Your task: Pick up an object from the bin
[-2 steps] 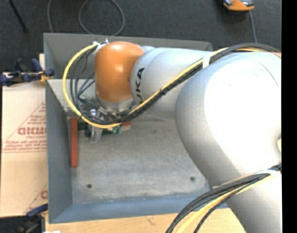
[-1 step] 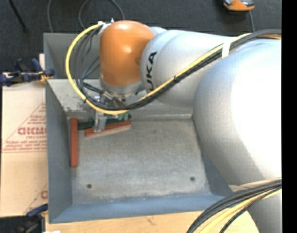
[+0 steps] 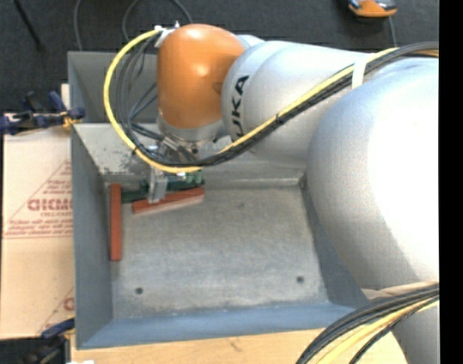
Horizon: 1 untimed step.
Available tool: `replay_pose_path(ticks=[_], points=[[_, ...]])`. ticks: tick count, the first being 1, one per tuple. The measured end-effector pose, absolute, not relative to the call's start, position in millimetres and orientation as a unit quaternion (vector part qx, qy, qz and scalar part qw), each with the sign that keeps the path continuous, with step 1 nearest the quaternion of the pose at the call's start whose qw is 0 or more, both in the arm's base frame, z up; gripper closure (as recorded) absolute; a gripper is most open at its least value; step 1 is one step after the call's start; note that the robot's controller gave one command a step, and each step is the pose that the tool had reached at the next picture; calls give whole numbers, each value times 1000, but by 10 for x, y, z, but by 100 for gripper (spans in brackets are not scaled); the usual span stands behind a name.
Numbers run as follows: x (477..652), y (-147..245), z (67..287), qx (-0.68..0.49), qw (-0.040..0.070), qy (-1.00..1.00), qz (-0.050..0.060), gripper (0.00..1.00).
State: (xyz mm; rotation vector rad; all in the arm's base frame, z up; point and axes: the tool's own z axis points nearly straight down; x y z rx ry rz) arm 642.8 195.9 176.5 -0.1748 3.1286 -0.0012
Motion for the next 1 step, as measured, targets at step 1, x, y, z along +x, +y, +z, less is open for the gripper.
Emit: replay_pose_path(ticks=[1], points=[[6452,1948,2010,-55,5,998,-1,100]])
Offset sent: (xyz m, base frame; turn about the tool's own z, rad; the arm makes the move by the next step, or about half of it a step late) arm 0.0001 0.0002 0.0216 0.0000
